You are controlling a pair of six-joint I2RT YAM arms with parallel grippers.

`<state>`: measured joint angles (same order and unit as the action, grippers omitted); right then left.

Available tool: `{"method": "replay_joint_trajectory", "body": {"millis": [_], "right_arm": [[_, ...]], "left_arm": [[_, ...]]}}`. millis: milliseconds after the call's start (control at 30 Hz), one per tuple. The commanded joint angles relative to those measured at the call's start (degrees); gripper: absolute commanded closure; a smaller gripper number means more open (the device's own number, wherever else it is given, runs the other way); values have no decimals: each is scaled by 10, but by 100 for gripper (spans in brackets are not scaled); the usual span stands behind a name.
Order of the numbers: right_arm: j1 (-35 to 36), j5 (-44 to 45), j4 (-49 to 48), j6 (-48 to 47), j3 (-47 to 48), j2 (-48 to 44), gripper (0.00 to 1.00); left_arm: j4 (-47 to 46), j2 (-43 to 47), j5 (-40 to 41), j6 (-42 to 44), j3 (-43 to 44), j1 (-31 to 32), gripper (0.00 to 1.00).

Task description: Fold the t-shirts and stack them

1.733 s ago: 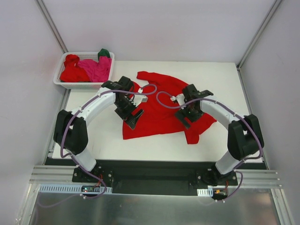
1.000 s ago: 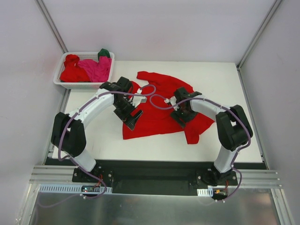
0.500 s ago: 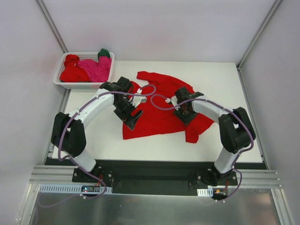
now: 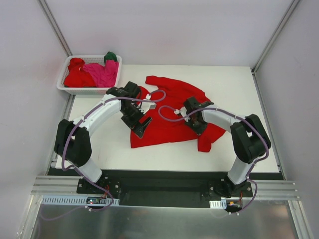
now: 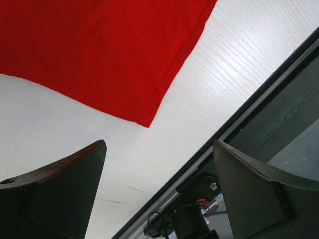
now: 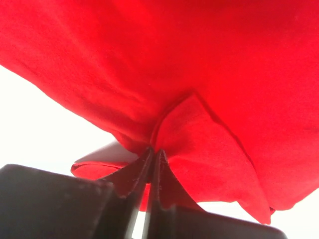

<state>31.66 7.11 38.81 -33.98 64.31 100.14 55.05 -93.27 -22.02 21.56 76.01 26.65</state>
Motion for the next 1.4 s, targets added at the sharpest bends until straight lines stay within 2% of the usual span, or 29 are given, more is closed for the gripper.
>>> {"method": "replay_joint_trajectory", "body": {"millis": [0, 200, 433, 667, 767, 867, 1067, 1200, 1300, 1367], "right_arm": [[2, 7, 9, 3, 1, -21, 99], [1, 26, 26, -2, 5, -57, 99], [1, 29, 114, -5, -7, -134, 99], [-2, 59, 160, -21, -101, -226, 99], [-3, 84, 181, -33, -111, -266, 99], [-3, 80, 214, -33, -117, -273, 99], [-3, 135, 250, -64, -136, -297, 98], [-2, 127, 288, -67, -152, -304, 98], [-3, 129, 298, -77, -171, -309, 91], [-3, 123, 302, -80, -180, -310, 65]], "left_arm": [[5, 12, -7, -4, 1, 4, 11], [3, 4, -7, -2, -2, 3, 11], [3, 2, -7, -1, 0, 5, 11], [2, -2, -7, -4, 5, 9, 11], [2, 0, -5, -5, 4, 12, 11], [2, 1, -4, -5, 3, 15, 11], [3, 5, -2, -6, -1, 20, 11], [3, 13, 3, -5, -2, 21, 11], [3, 14, 3, -4, -3, 22, 11], [4, 13, 3, -4, -3, 22, 11]]}}
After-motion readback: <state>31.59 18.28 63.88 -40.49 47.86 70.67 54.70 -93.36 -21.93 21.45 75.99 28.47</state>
